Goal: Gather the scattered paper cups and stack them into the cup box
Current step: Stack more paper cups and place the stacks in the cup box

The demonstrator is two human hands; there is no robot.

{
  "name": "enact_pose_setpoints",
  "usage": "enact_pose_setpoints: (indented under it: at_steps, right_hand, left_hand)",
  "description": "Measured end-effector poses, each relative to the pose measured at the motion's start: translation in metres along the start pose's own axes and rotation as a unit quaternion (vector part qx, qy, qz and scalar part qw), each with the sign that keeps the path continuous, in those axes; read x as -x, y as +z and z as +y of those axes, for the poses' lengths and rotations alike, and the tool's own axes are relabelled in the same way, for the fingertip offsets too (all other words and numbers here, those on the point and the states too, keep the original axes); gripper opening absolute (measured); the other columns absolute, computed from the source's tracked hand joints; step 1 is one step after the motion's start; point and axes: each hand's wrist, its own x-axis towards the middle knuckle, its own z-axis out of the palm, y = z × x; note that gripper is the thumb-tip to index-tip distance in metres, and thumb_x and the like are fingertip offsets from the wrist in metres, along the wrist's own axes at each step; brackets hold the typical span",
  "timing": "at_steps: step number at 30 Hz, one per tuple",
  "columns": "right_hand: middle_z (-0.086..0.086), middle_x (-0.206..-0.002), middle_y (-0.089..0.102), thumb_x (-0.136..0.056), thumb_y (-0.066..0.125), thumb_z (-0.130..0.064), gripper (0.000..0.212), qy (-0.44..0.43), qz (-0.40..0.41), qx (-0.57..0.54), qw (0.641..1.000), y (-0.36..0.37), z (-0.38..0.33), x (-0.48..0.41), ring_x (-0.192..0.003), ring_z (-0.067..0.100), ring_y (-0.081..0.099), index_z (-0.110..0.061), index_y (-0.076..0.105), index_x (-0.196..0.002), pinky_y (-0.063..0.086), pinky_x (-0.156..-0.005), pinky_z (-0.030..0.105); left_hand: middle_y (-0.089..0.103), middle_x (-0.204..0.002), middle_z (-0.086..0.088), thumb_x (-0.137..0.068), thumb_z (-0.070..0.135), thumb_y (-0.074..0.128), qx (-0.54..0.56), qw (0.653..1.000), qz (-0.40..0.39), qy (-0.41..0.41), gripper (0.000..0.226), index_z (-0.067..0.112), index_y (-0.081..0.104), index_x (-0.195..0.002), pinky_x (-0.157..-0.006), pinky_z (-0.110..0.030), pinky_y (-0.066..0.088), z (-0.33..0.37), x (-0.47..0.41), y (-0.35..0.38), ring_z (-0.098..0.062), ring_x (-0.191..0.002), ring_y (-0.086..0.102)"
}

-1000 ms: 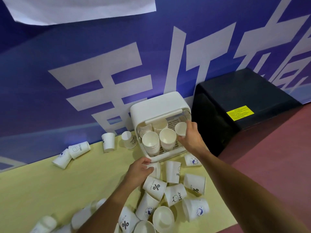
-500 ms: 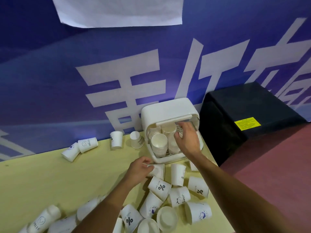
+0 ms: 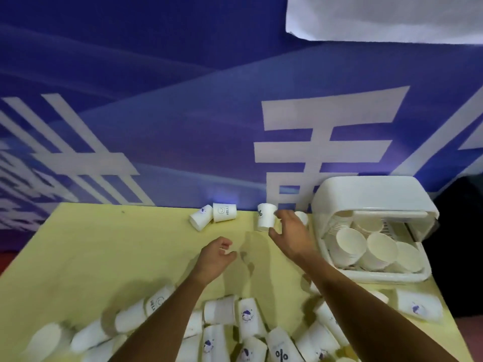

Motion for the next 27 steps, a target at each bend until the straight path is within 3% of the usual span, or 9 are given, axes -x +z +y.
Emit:
enact_pose_setpoints:
  at_steps: [5, 13, 17, 24, 27]
  right_hand:
    - [0.006, -0.137, 0.054, -0.092, 0.064, -0.035, 0.053, -0.008, -0.051, 0.038, 0.998, 0.047, -0.032, -0.028, -0.120, 0.028, 0.054, -0.016, 0.050, -0.140, 0.046, -0.098, 0.036]
    - [0.008, -0.145, 0.051, -0.093, 0.062, -0.033, 0.060, -0.015, -0.097, 0.068, 0.993, 0.101, -0.062, -0.068, -0.131, 0.026, 0.048, -0.012, 0.044, -0.147, 0.036, -0.108, 0.033]
    - [0.008, -0.157, 0.038, -0.093, 0.061, -0.036, 0.070, -0.042, -0.122, 0.097, 0.987, 0.125, -0.071, -0.090, -0.143, 0.025, 0.037, -0.013, 0.033, -0.153, 0.030, -0.116, 0.033]
    - [0.011, -0.165, 0.020, -0.093, 0.060, -0.030, 0.073, -0.072, -0.129, 0.141, 0.979, 0.158, -0.071, -0.124, -0.151, 0.026, 0.022, -0.011, 0.027, -0.155, 0.017, -0.121, 0.033]
    - [0.010, -0.164, 0.021, -0.091, 0.062, -0.027, 0.076, -0.073, -0.133, 0.156, 0.976, 0.170, -0.068, -0.135, -0.151, 0.026, 0.022, -0.011, 0.025, -0.155, 0.015, -0.121, 0.034]
  left_hand:
    - [0.063, -0.108, -0.003, -0.080, 0.022, 0.077, -0.003, 0.999, 0.028, -0.040, 0.029, 0.018, 0.063, -0.106, -0.088, -0.028, 0.048, -0.040, -0.035, -0.040, -0.023, -0.103, 0.061]
    - [0.056, -0.121, -0.007, -0.075, 0.031, 0.075, -0.113, 0.992, 0.036, -0.049, 0.051, 0.019, 0.057, -0.121, -0.099, -0.031, 0.043, -0.065, -0.090, -0.068, -0.024, -0.116, 0.053]
    - [0.049, -0.129, -0.010, -0.075, 0.027, 0.075, -0.126, 0.988, 0.080, -0.046, 0.064, 0.014, 0.049, -0.132, -0.103, -0.031, 0.037, -0.065, -0.116, -0.075, -0.029, -0.122, 0.046]
    - [0.047, -0.136, -0.007, -0.074, 0.026, 0.074, -0.161, 0.981, 0.101, -0.027, 0.071, 0.013, 0.043, -0.137, -0.102, -0.033, 0.037, -0.075, -0.155, -0.071, -0.028, -0.126, 0.041]
    - [0.049, -0.136, -0.008, -0.073, 0.027, 0.075, -0.160, 0.981, 0.108, -0.029, 0.074, 0.012, 0.043, -0.138, -0.101, -0.034, 0.038, -0.082, -0.166, -0.067, -0.029, -0.126, 0.042]
